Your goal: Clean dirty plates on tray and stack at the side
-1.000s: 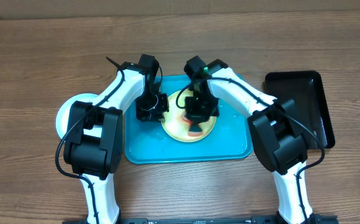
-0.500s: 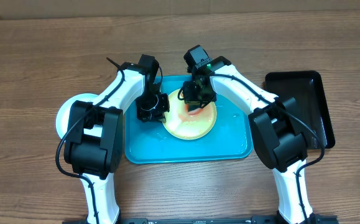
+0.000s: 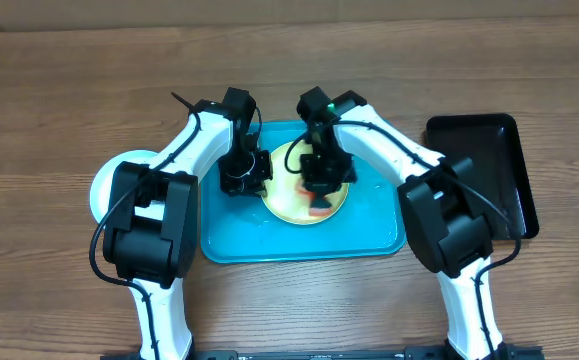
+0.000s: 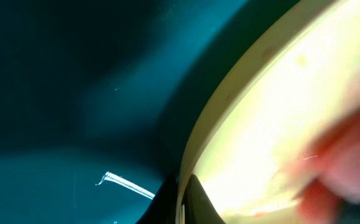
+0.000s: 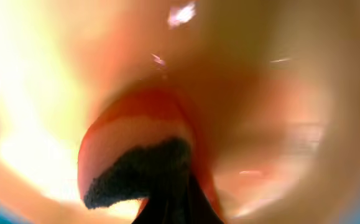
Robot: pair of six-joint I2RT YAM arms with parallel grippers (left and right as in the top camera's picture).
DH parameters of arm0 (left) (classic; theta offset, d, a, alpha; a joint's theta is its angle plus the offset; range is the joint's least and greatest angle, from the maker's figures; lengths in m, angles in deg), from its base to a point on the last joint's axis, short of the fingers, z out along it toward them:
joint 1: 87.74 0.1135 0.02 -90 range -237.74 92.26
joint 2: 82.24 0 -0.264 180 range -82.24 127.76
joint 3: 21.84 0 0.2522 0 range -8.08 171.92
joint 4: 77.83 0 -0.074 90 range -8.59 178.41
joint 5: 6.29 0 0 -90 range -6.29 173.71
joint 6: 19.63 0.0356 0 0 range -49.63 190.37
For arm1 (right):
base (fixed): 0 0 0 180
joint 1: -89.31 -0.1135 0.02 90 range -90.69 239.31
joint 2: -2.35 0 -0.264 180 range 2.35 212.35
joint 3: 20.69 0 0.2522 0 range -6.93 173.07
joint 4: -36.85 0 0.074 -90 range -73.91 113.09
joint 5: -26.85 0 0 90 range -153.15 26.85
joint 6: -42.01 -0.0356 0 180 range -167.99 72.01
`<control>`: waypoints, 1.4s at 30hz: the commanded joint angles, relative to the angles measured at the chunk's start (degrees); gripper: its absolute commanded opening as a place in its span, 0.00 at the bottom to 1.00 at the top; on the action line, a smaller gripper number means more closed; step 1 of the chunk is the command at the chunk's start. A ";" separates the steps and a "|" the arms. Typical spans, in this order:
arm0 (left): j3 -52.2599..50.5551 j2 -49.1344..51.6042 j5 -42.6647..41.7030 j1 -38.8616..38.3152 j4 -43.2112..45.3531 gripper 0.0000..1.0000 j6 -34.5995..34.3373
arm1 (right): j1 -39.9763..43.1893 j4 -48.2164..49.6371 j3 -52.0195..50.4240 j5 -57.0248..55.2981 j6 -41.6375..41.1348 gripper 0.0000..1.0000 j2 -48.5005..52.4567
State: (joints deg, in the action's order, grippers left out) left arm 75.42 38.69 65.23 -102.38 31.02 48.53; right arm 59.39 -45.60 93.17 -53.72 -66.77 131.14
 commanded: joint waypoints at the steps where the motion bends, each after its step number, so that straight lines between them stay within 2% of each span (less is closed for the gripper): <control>1: -2.10 3.54 4.17 -0.68 0.72 0.04 1.14 | 3.37 2.78 0.17 -17.68 -2.47 0.04 -1.70; 5: -2.01 3.43 6.91 -0.70 0.68 0.04 1.14 | 3.96 8.35 0.83 -17.11 -2.45 0.04 -2.12; 7: -2.01 2.89 8.35 -0.70 0.68 0.04 1.36 | 3.96 8.79 3.72 -12.63 -1.49 0.04 -2.49; 13: -2.01 -2.67 11.30 -0.70 0.48 0.04 2.25 | 5.53 2.34 15.58 -2.75 -0.46 0.04 -6.51; 17: -2.01 -10.16 16.13 -0.76 0.04 0.04 2.84 | 9.38 -3.65 23.52 -1.62 -0.26 0.04 -10.60; 23: -2.01 -18.16 21.99 -0.79 -1.20 0.04 4.07 | 15.50 -7.72 24.65 -1.62 -0.22 0.04 -14.08; 33: -2.01 -23.17 40.65 -1.38 -8.09 0.04 1.79 | 20.35 -10.54 24.33 -1.84 1.27 0.04 -14.03; 34: -2.01 -23.41 44.70 -2.21 -9.18 0.04 -0.11 | 20.35 -10.54 24.33 -1.84 1.27 0.04 -14.03; 39: -2.01 -24.44 53.46 -6.67 -10.56 0.04 -3.63 | 20.35 -10.56 24.33 -2.62 1.25 0.04 -14.03; 42: -2.01 -25.46 63.91 -12.41 -11.93 0.04 -6.78 | 20.37 -11.02 24.33 -3.15 1.25 0.04 -14.03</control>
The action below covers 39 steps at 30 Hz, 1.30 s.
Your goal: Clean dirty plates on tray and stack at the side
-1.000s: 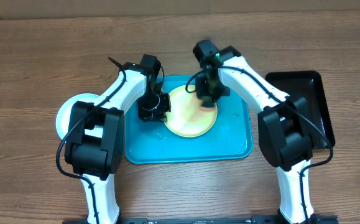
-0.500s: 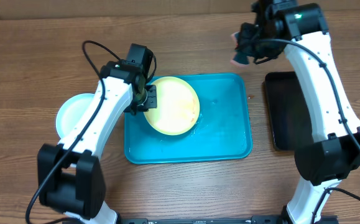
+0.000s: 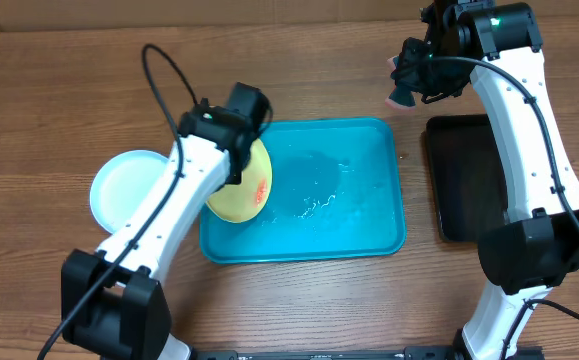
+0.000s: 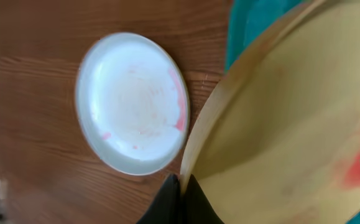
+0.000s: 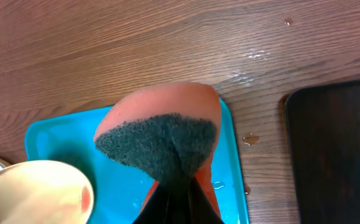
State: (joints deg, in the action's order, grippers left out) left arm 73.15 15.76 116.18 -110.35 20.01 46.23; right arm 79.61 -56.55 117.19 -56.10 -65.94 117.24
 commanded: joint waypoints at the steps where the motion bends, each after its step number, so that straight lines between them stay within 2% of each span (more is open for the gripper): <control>1: 0.26 -2.56 14.88 -5.64 -1.05 0.04 -4.70 | 0.15 -0.13 0.31 -1.03 0.44 0.04 -0.13; 7: 0.26 -2.56 24.59 -10.91 -2.36 0.04 -8.15 | 0.13 -0.26 0.31 -1.62 0.42 0.04 -0.13; 13: 0.26 -2.56 29.49 -12.70 -4.15 0.04 -12.52 | 0.13 -0.26 0.31 -1.73 0.42 0.04 -0.11; 19: 0.33 -2.67 27.43 -12.63 -7.28 0.04 -19.39 | 0.13 -0.24 0.31 -1.86 0.42 0.04 -0.13; 23: 0.37 -5.11 17.81 -10.54 -7.37 0.04 -19.80 | 0.13 -0.24 0.31 -1.86 0.42 0.04 -0.11; 24: 0.37 -7.78 12.68 -8.11 -7.08 0.04 -19.76 | 0.13 -0.22 0.31 -1.86 0.42 0.04 -0.11; 30: 0.35 -16.83 -2.93 5.81 -4.81 0.05 -13.73 | 0.13 -0.22 0.31 -1.86 0.46 0.04 -0.11; 35: -1.42 -18.01 -14.21 24.41 -2.67 0.05 -7.15 | 0.13 -0.46 0.31 -1.81 1.51 0.04 -0.13; 39: -10.27 -17.49 -24.50 40.87 5.79 0.04 -1.97 | 0.13 -0.68 0.31 -1.81 1.53 0.04 -0.13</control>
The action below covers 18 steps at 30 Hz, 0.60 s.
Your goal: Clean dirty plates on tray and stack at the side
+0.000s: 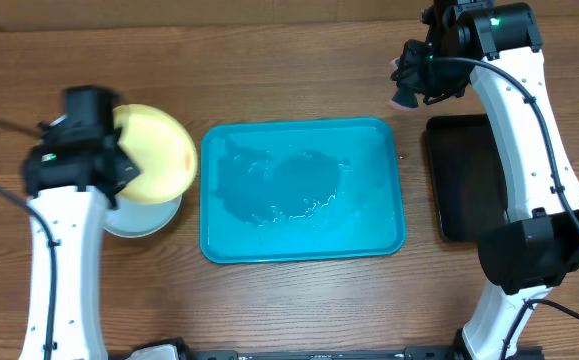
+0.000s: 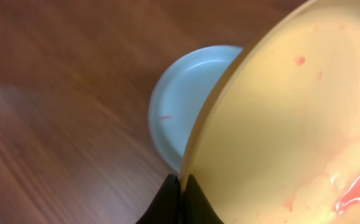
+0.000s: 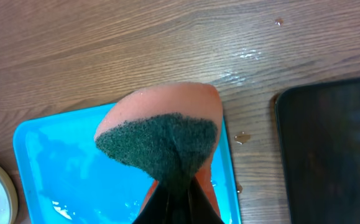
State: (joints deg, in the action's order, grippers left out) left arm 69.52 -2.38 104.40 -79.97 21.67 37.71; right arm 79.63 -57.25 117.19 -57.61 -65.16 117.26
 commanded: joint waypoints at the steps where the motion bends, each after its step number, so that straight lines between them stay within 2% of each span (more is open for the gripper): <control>1: -9.01 0.76 -15.32 13.44 6.69 0.04 7.82 | 0.11 0.02 0.31 -0.31 0.74 0.04 -0.15; 6: -18.29 3.45 -27.10 23.91 17.77 0.04 11.32 | 0.11 0.02 0.31 -0.31 0.74 0.04 -0.15; 14: -20.90 11.15 -27.69 25.68 22.95 0.05 11.34 | 0.11 -0.33 0.31 -0.31 0.74 0.04 -0.15; 15: -20.90 11.93 -27.69 25.68 23.21 0.09 11.34 | 0.09 -0.42 0.31 -0.31 0.74 0.04 -0.13; 18: -20.87 13.57 -27.69 25.68 23.61 0.36 11.47 | 0.09 -0.83 0.31 -0.31 0.74 0.04 -0.15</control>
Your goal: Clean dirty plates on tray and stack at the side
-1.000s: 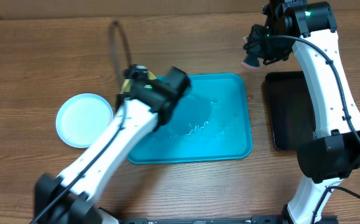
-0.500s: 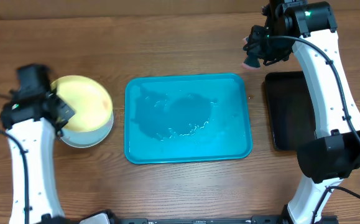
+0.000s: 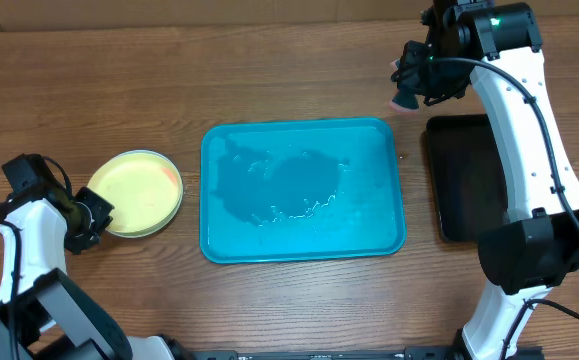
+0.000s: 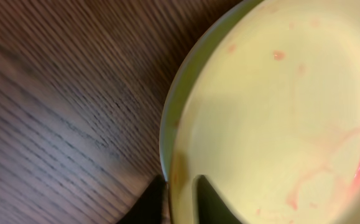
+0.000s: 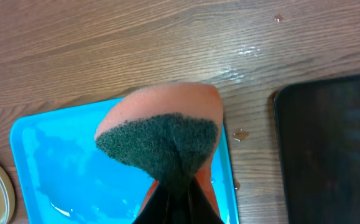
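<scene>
A yellow plate [image 3: 135,191] with red smears lies flat at the left of the table, on top of a white plate whose pale rim [image 4: 175,106] just shows beneath it. My left gripper [image 3: 88,221] is at the plate's near-left edge; in the left wrist view its fingers [image 4: 157,200] stand parted either side of the yellow rim, so it is open [image 4: 181,194]. The teal tray [image 3: 379,232] holds only water. High over the tray's far right corner, my right gripper [image 3: 409,82] is shut on an orange sponge [image 5: 167,106] with a dark green scouring face.
A black tray [image 3: 472,185] lies to the right of the teal tray, under the right arm. Water drops [image 5: 239,134] sit on the wood between the two trays. The left arm's cable trails off the left edge.
The yellow plate was tilted above the white plate in my shut left gripper; it now lies flat on it and the fingers have parted from the rim. The right gripper has not moved.
First the left gripper held the yellow plate's rim on the teal tray while the right pressed the sponge on it. Then the plate was lifted off tilted, with the sponge raised far right. Then it hung over the white plate, and now rests stacked there.
</scene>
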Robot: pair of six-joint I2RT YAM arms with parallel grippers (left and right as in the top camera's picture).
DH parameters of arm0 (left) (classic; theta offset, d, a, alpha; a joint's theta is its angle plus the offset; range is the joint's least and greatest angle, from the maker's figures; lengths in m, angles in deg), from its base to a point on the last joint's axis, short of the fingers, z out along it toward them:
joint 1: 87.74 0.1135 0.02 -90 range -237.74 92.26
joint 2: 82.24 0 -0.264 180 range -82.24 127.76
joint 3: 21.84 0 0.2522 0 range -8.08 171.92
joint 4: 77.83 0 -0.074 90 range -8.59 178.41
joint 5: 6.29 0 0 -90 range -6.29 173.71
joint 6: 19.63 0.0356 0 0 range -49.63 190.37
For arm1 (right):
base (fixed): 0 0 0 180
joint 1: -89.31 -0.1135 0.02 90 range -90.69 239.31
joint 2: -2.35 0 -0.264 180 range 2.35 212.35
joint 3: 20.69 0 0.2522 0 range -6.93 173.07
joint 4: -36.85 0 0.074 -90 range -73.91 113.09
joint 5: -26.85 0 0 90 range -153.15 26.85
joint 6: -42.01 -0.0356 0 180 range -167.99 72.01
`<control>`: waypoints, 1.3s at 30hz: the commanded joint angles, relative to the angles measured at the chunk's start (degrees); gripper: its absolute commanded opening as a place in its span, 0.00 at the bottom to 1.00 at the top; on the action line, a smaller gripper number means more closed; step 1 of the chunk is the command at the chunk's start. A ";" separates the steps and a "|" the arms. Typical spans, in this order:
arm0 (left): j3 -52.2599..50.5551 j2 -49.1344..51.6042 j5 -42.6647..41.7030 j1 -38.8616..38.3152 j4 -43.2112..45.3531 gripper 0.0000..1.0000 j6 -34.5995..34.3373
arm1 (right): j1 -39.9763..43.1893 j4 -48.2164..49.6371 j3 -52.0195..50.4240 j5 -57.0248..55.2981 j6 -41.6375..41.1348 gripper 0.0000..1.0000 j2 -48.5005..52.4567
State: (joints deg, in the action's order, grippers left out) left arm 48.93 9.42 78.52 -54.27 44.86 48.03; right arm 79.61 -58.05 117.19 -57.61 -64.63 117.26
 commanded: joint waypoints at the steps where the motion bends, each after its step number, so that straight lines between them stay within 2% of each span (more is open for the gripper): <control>1: -0.28 2.08 -1.84 -0.02 0.63 0.41 1.86 | 0.11 -0.22 0.31 -0.31 0.22 0.04 -0.13; 4: -0.02 1.95 -1.90 -0.02 1.40 0.53 4.22 | 0.11 -0.59 0.31 -0.31 0.22 0.04 -0.15; 12: 6.19 -1.18 -2.38 -3.39 -3.72 0.56 7.82 | 1.53 -2.29 0.42 -0.96 0.63 0.04 -0.92; 18: 8.00 -5.40 -2.43 -14.64 -6.36 0.58 9.09 | 9.16 -6.67 0.42 -0.94 6.23 0.04 -3.32; 25: 8.00 -6.19 -5.60 -29.38 -4.20 0.67 9.07 | 18.53 -9.38 -2.25 -0.96 12.92 0.04 -3.30; 29: 8.00 -6.16 -7.34 -37.68 -0.92 0.69 9.07 | 22.23 -6.71 -8.79 -0.96 17.14 0.04 -3.30; 31: 8.00 -6.16 -6.64 -42.32 1.42 0.73 9.09 | 23.67 -3.87 -14.62 -0.96 21.16 0.04 -3.30; 35: 8.00 -6.05 -6.62 -46.42 4.31 0.76 9.09 | 24.35 2.38 -22.01 -0.96 23.12 0.04 -3.30; 39: 7.98 -4.70 -6.67 -47.50 5.01 0.77 9.09 | 24.28 11.89 -31.36 -0.98 28.94 0.04 -3.26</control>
State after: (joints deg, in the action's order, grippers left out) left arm 56.10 4.13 72.31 -101.57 49.56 56.00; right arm 103.85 -48.83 90.39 -58.70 -41.31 115.71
